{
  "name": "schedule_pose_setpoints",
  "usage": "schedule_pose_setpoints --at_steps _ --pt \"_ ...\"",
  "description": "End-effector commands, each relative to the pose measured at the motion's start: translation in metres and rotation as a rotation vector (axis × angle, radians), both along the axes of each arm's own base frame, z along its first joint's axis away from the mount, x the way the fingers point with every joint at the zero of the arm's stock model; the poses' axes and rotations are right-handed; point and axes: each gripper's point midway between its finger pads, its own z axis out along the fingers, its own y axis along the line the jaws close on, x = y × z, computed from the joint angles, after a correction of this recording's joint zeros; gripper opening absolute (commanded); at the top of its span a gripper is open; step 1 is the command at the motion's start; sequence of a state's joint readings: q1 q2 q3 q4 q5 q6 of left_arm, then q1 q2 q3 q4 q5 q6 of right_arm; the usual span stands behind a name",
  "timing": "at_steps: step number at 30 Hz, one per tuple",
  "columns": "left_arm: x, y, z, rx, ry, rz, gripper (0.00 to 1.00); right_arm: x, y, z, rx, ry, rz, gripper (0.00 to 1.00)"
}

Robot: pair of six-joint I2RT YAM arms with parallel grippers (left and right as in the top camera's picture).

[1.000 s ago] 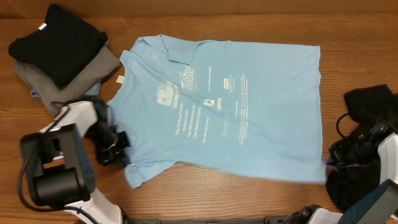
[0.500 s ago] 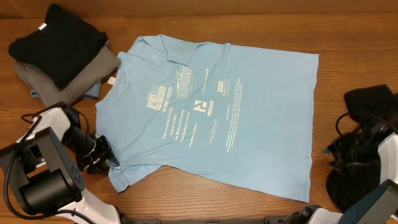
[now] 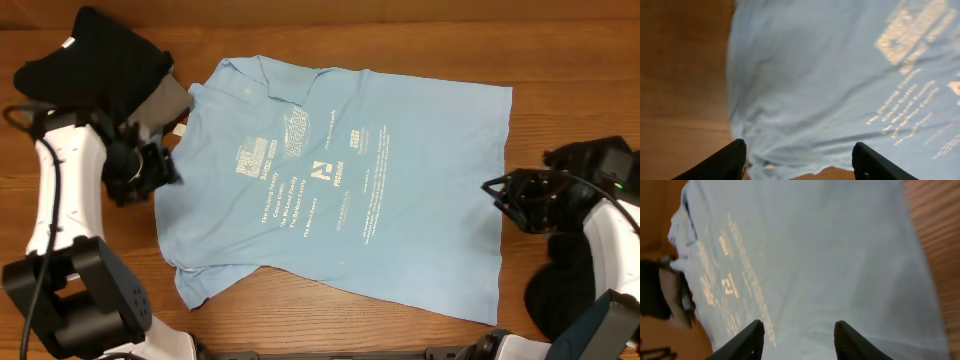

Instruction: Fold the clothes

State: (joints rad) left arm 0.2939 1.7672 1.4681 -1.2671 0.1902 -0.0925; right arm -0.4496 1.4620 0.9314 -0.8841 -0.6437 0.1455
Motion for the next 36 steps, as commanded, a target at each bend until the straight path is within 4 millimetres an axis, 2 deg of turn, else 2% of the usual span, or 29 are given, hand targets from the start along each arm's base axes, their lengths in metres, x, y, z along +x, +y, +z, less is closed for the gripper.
schedule_pose_setpoints --at_steps 1,8,14,17,21,27,36 --pt "0.006 -0.011 0.008 0.016 -0.035 -0.067 0.7 0.005 0.015 0.014 0.014 -0.036 0.06 0.54" --pt "-0.017 0.004 -0.003 0.056 0.063 0.009 0.71 -0.017 0.025 0.019 0.04 0.028 0.083 0.58" --pt "-0.043 0.027 -0.032 0.112 0.154 0.094 0.72 -0.037 0.032 0.023 0.075 0.114 0.048 0.56" --pt "-0.056 0.029 -0.047 0.093 0.185 0.125 0.68 -0.05 0.022 0.012 0.026 0.239 -0.034 0.56" --pt "-0.068 0.028 -0.059 0.088 0.22 0.135 0.68 -0.071 0.001 -0.002 -0.096 0.386 -0.127 0.58" --pt "-0.063 0.04 -0.077 0.156 0.181 0.17 0.65 -0.078 -0.002 -0.005 -0.109 0.438 -0.168 0.61" --pt "-0.049 0.042 -0.101 0.165 0.087 0.191 0.58 -0.087 -0.007 -0.011 -0.133 0.498 -0.212 0.62"
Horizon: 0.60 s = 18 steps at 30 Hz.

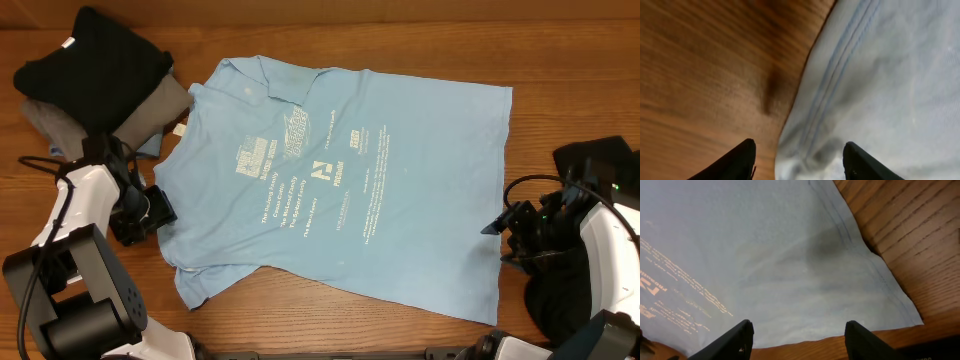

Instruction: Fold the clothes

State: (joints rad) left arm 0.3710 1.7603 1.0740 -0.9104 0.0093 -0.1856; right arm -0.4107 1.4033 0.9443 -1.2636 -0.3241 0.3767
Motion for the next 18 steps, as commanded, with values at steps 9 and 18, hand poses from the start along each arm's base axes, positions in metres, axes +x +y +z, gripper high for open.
schedule_pose_setpoints --at_steps 9,18 --pt "0.016 -0.006 -0.019 -0.023 -0.125 -0.075 0.52 -0.001 -0.005 -0.004 -0.036 0.01 -0.033 0.63" --pt "0.013 -0.007 -0.023 -0.026 -0.118 -0.077 0.15 -0.011 -0.001 -0.015 -0.025 0.049 -0.055 0.64"
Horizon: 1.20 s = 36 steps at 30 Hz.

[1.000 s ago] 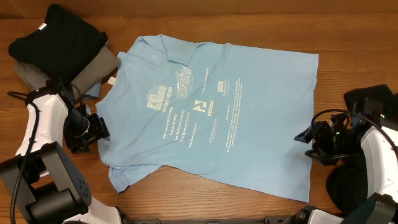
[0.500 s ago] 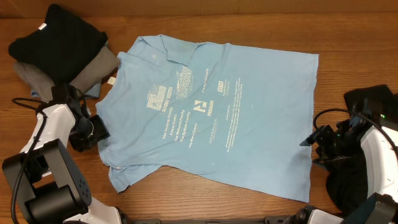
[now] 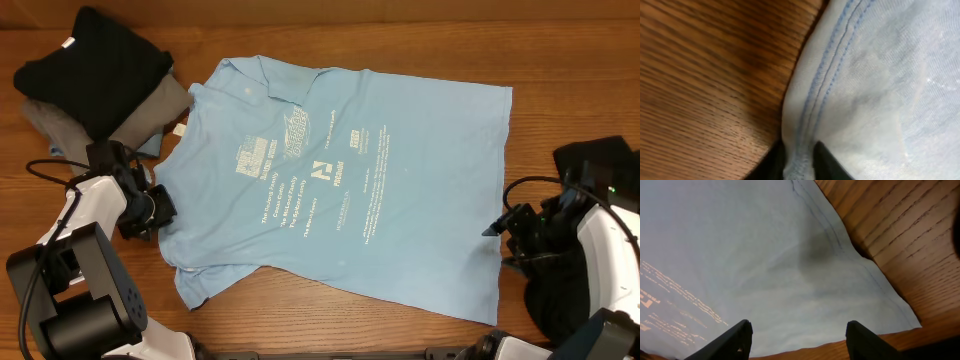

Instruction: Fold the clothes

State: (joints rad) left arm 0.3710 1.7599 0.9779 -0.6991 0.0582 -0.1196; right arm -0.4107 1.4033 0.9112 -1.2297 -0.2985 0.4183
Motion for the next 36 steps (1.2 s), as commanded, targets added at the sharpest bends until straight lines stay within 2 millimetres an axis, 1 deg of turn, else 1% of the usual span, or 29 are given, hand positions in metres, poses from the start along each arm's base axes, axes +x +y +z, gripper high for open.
schedule_pose_setpoints --at_steps 1,5,7,9,12,19,25,28,33,36 --pt "-0.007 -0.006 -0.003 -0.025 0.011 -0.011 0.13 -0.011 0.003 -0.008 0.002 0.038 -0.026 0.64" --pt "-0.007 -0.006 -0.003 -0.025 0.011 -0.011 0.08 -0.021 0.007 -0.017 0.015 0.077 -0.054 0.64" --pt "-0.007 -0.006 -0.003 -0.026 0.011 -0.01 0.08 -0.026 0.009 -0.02 0.022 0.101 -0.073 0.64" --pt "-0.007 -0.006 -0.003 -0.026 0.011 -0.008 0.07 -0.034 0.013 -0.024 0.033 0.142 -0.107 0.57" --pt "-0.006 -0.006 -0.003 -0.026 0.01 -0.007 0.08 -0.053 0.023 -0.037 0.06 0.221 -0.171 0.53" --pt "-0.006 -0.006 -0.003 -0.026 0.01 -0.007 0.09 -0.077 0.03 -0.059 0.067 0.297 -0.243 0.42" --pt "-0.004 -0.008 -0.002 -0.042 -0.001 -0.009 0.11 -0.087 0.034 -0.072 0.065 0.318 -0.284 0.41" --pt "-0.004 -0.008 -0.002 -0.041 -0.003 -0.009 0.13 -0.094 0.038 -0.077 0.071 0.336 -0.284 0.43" --pt "-0.003 -0.009 -0.002 -0.045 -0.004 -0.009 0.13 -0.107 0.044 -0.084 0.079 0.364 -0.283 0.43" --pt "-0.003 -0.009 -0.002 -0.048 -0.006 -0.009 0.13 -0.107 0.044 -0.089 0.075 0.351 -0.287 0.41"
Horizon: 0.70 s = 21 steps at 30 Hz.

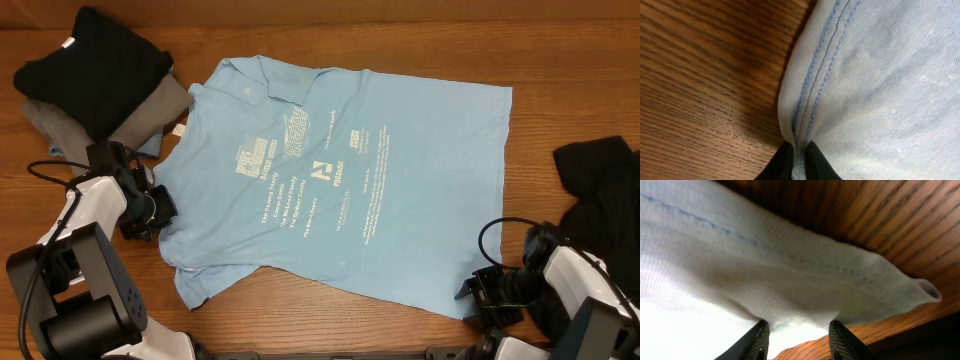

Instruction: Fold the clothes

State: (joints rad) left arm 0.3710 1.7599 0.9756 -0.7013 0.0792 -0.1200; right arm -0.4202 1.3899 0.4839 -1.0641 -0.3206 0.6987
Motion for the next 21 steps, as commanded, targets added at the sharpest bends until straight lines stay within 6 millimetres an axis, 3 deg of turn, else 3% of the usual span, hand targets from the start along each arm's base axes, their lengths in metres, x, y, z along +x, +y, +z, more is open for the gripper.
schedule_pose_setpoints --at_steps 1,4,6,8,15,21 --pt "-0.003 -0.006 -0.002 -0.027 -0.003 -0.008 0.13 -0.01 -0.001 -0.01 -0.028 0.026 -0.007 0.39" --pt "-0.003 -0.006 -0.002 -0.027 -0.002 -0.008 0.13 -0.008 -0.003 -0.011 -0.034 0.013 -0.006 0.3" --pt "-0.003 -0.006 -0.002 -0.027 -0.002 -0.008 0.13 -0.005 -0.004 -0.012 -0.038 0.001 -0.005 0.13" --pt "-0.003 -0.006 -0.002 -0.027 -0.003 -0.008 0.13 -0.002 -0.005 -0.01 -0.039 -0.005 0.001 0.05" --pt "0.006 -0.005 0.009 -0.04 -0.02 -0.01 0.09 0.02 -0.015 0.013 -0.039 -0.055 0.059 0.04" --pt "0.02 -0.003 0.034 -0.053 -0.033 -0.015 0.04 0.05 -0.012 0.046 0.035 -0.185 0.161 0.04"
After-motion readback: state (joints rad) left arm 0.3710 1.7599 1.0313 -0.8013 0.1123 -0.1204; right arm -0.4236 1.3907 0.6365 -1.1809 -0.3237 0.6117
